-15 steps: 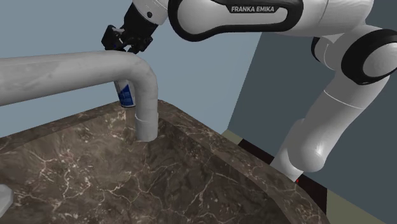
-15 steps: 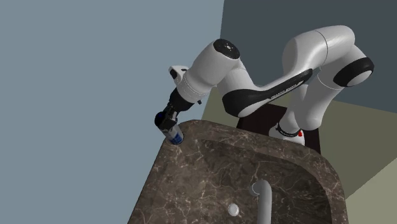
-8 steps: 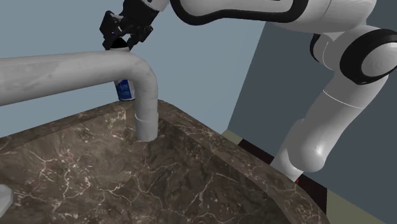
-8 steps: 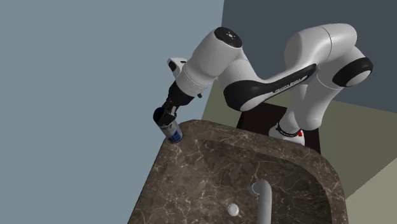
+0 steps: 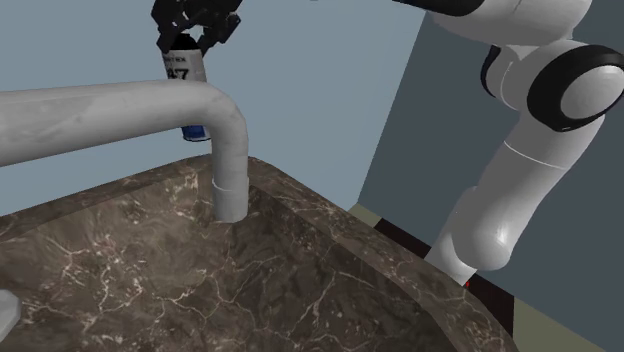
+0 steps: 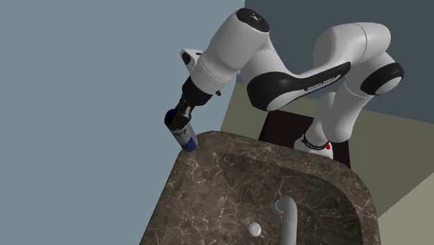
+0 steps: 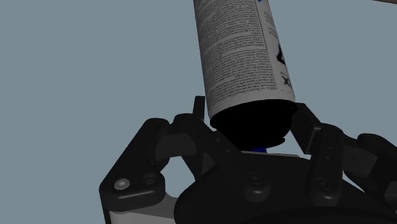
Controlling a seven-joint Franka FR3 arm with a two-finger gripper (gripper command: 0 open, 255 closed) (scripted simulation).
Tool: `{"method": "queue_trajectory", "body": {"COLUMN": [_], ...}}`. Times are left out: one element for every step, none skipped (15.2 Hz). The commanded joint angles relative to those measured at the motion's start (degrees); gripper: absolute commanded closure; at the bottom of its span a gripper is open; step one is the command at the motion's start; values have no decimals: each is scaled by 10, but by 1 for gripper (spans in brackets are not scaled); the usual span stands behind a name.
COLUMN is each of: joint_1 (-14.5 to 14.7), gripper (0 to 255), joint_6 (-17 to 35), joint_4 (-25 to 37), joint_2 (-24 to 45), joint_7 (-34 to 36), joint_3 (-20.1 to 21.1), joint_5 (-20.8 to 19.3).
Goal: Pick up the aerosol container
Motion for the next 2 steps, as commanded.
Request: {"method": "queue_trajectory", "body": {"joint_1": [0,1], "gripper": [255,255], "joint_6": [-10,-10], "joint_4": [12,13], "joint_2": [2,2], "joint_7": [0,0], "joint_3": [0,1], "joint_5": [-1,-1]}}
